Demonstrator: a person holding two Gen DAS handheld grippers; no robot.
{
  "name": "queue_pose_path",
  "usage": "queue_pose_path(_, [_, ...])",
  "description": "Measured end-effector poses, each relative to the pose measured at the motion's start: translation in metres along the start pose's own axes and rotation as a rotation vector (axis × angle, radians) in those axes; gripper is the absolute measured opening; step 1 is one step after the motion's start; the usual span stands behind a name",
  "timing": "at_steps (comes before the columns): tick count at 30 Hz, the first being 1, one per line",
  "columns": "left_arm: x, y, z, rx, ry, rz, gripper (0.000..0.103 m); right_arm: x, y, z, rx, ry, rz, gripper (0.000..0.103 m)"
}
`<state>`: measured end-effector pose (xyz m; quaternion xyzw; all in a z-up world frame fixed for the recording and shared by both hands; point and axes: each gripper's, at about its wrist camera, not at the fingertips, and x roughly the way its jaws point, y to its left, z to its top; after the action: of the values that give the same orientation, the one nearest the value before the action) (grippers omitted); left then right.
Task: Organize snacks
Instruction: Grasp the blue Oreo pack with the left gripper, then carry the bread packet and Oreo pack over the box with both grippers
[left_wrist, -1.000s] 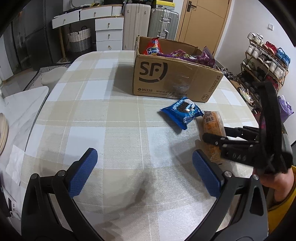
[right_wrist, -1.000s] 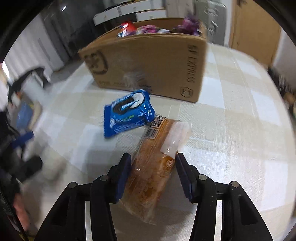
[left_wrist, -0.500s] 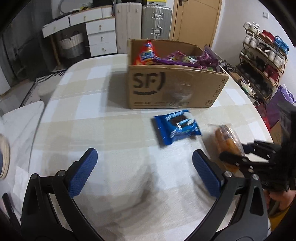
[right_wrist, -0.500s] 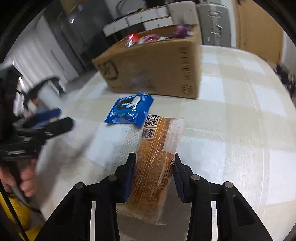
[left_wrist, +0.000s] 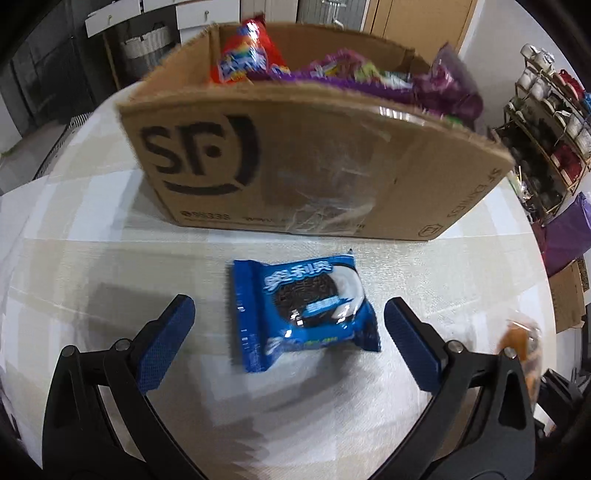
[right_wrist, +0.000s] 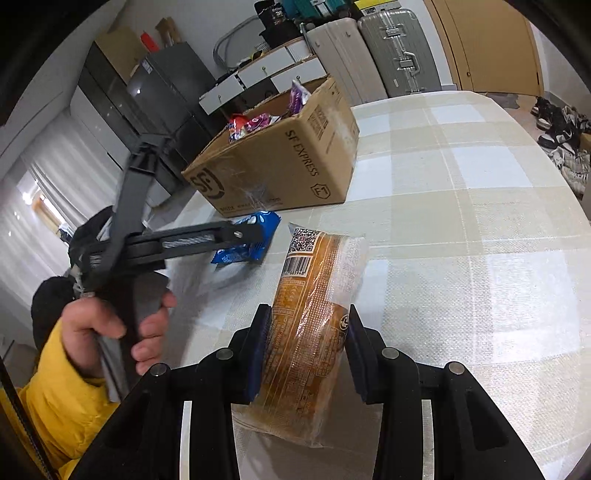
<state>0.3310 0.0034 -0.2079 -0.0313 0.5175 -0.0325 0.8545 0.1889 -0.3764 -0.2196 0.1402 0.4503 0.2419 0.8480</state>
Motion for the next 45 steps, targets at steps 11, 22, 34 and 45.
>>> queue_pose_path(11, [-0.003,-0.001,0.002,-0.003,-0.044,0.007,0.045,-0.001,-0.012,-0.009,0.048,-0.011,0.028,0.038])
queue_pose_path(22, [-0.063,0.018,-0.031,0.071,-0.124,0.017,0.043,-0.025,0.011,-0.006,0.032,-0.078,0.015,0.038])
queue_pose_path(34, [-0.196,0.044,-0.114,0.113,-0.310,0.006,0.043,-0.069,0.074,-0.002,-0.047,-0.166,0.080,0.038])
queue_pose_path(45, [-0.289,0.060,-0.138,0.136,-0.459,-0.040,0.043,-0.111,0.110,0.012,-0.092,-0.234,0.103,0.038])
